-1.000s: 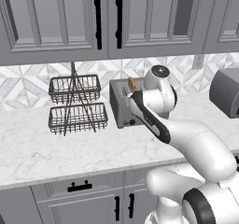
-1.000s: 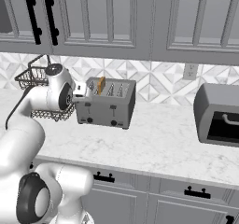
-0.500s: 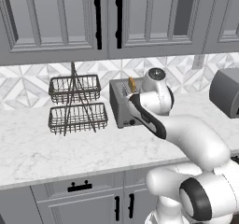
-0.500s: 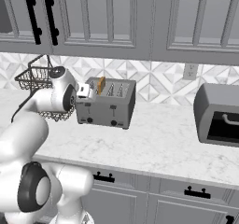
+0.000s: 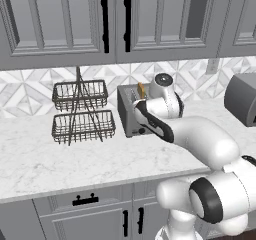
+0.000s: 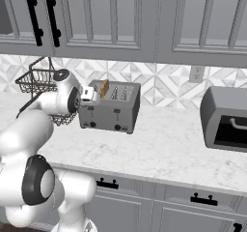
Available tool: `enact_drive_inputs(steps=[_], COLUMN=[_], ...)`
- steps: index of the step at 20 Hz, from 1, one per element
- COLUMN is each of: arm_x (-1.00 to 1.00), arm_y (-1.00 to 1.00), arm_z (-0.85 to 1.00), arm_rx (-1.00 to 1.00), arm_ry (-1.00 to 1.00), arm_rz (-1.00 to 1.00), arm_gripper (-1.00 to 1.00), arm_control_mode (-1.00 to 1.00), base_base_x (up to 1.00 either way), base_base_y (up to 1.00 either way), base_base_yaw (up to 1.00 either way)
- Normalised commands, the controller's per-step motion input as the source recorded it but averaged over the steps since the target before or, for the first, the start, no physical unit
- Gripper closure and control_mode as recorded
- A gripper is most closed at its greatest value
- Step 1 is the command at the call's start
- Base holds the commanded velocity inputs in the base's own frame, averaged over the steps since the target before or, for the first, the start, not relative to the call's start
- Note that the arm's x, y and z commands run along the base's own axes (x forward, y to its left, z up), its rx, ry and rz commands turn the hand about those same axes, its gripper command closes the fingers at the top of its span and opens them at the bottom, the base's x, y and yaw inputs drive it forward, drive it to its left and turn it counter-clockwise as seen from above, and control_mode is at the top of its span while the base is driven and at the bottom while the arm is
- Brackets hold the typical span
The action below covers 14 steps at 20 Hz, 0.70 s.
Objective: Start the toaster. Once the lever pops up, take the bread to the plate on the dining counter.
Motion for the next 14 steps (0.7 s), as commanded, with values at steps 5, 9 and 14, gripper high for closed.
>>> enact_drive_inputs(steps=[5,9,14], arm_x=[0.31,0.30,0.23], arm_y=[0.01,0.01,0.00], arm_z=[-0.17,-0.33,-0.27], arm_rx=[0.00,0.00,0.00], arm_ry=[-0.01,0.00,0.00], arm_rz=[0.00,0.00,0.00], arm_gripper=[1.00,1.00,1.00], arm_control_mode=[-1.00,-1.00,-1.00], base_base_x=[0.00,0.00,0.00], base_base_y=[0.00,0.00,0.00], base_base_yaw=[0.00,0.00,0.00])
